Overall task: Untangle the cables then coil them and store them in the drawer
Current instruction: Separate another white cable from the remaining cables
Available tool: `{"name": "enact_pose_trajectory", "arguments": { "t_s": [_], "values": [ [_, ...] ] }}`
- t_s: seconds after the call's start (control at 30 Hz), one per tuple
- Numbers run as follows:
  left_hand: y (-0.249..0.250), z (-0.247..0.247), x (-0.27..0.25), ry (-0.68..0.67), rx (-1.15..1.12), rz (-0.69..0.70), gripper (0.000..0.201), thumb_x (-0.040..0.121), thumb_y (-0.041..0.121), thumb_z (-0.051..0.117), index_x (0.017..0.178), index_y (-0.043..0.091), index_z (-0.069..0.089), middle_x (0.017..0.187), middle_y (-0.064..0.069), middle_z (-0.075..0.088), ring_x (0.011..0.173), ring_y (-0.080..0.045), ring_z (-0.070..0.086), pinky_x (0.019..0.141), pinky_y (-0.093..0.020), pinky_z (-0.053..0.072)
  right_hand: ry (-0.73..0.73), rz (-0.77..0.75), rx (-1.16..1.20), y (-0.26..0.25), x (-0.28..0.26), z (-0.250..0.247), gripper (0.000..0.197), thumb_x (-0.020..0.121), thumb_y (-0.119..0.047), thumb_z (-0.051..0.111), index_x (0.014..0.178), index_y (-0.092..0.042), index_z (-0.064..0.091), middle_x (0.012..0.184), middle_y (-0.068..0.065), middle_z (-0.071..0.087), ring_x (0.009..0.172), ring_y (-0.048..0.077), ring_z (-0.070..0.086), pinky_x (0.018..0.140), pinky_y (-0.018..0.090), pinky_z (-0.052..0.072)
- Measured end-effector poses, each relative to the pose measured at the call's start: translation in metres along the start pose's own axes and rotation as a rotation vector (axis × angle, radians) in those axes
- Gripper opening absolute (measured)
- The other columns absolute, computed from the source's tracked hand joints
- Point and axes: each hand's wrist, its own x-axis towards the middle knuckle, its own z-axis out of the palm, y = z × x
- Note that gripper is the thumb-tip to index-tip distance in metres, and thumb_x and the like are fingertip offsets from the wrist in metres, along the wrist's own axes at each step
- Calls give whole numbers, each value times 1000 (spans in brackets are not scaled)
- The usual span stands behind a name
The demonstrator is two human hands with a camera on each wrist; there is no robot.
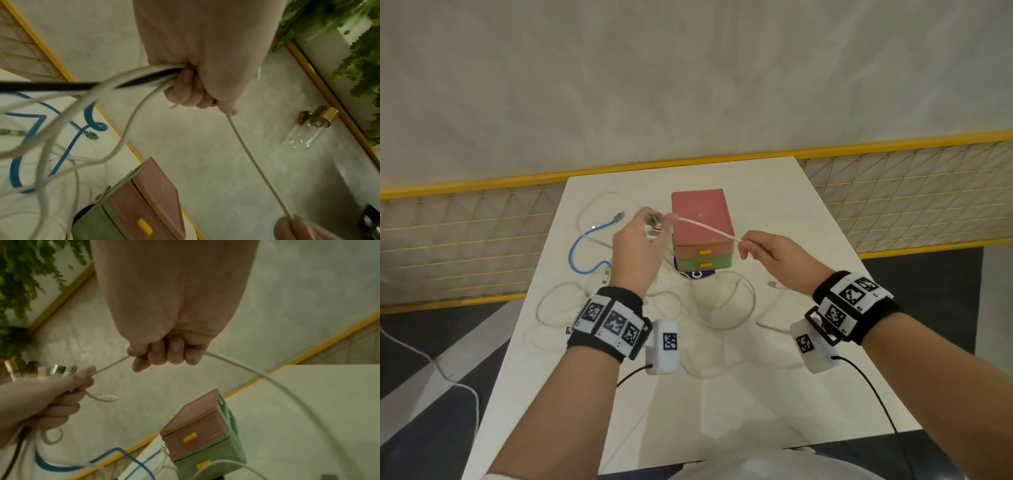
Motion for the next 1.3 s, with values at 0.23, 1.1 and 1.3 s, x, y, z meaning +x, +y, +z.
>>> {"name": "enact_pose_trajectory", "arguments": {
  "t_s": [0.23, 1.1, 1.3],
  "values": [
    [19, 14, -24, -312, 47, 139, 31, 93, 43, 58, 123, 36, 57, 81, 18, 55, 66, -1, 57, 59, -9, 40, -46, -61, -6, -3, 11, 20, 24, 100, -20, 40, 95, -9, 60, 72, -18, 59, 65, 18, 51, 67, 31, 44],
    [2, -9, -22, -308, 135, -7, 26, 92, 48, 57, 86, 22, 56, 72, -1, 58, 59, -19, 49, 59, -31, 41, -310, 185, -250, -12, 10, 28, 26, 97, -20, 35, 89, -13, 59, 77, 7, 63, 59, 18, 55, 61, 29, 47],
    [-4, -35, -14, 17, -133, -67, 43, 91, 34, 64, 131, 34, 48, 113, 23, 51, 101, 9, 47, 83, -6, 37, -182, 32, -45, -37, 57, 30, 68, 92, 3, 40, 149, -23, 15, 117, 17, 59, 100, 31, 60, 86, 34, 50]
  ]
}}
